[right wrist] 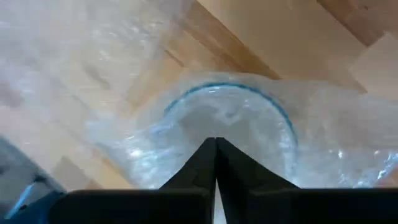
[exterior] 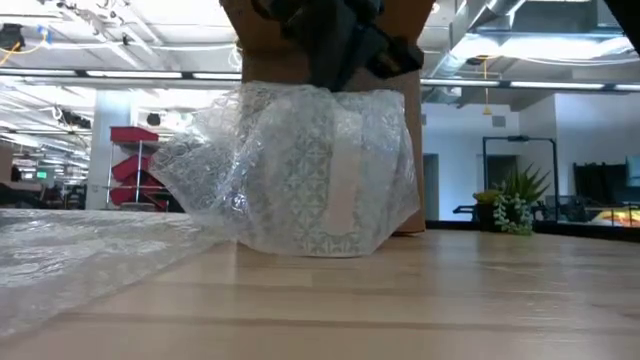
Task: Wrap mug
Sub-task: Wrap the blue patterned mug with the right transparent bubble wrap
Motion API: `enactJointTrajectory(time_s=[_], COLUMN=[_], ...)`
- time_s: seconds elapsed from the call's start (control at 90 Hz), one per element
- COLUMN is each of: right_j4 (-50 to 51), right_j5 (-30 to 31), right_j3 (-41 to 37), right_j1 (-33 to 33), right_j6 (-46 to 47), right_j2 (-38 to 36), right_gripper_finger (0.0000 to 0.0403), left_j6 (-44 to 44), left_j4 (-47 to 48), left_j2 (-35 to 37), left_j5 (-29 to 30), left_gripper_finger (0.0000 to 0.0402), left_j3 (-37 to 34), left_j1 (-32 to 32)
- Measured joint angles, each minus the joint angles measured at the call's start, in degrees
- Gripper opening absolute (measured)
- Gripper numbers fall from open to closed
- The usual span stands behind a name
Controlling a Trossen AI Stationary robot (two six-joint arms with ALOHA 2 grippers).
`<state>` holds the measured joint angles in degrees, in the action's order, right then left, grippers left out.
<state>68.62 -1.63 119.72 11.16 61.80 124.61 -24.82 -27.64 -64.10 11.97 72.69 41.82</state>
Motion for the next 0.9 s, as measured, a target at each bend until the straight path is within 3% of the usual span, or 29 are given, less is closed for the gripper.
enactJointTrajectory(time_s=[0.3, 0.644, 0.9], right_j4=[1.13, 3.84, 1.46], right_j5=[-1.22, 2.89, 1.44], right_j3=[0.00, -0.11, -0.04], right_j1=[0.08, 0.14, -0.20], right_j6=[3.90, 2.30, -1.59], right_j2=[-1.49, 6.48, 9.06], right_gripper_finger=[0.0000, 0.0000, 0.0000], left_j6=[-0.07, -0.05, -0.13], left_j4=[0.38, 1.46, 2.21], left_j2=[0.00, -0.02, -0.02], left_j5=[0.00, 0.00, 0.02], left_gripper_finger=[0.0000, 0.0000, 0.0000], left_j3=[0.00, 0.01, 0.02], left_j1=[0.00, -0.04, -0.04])
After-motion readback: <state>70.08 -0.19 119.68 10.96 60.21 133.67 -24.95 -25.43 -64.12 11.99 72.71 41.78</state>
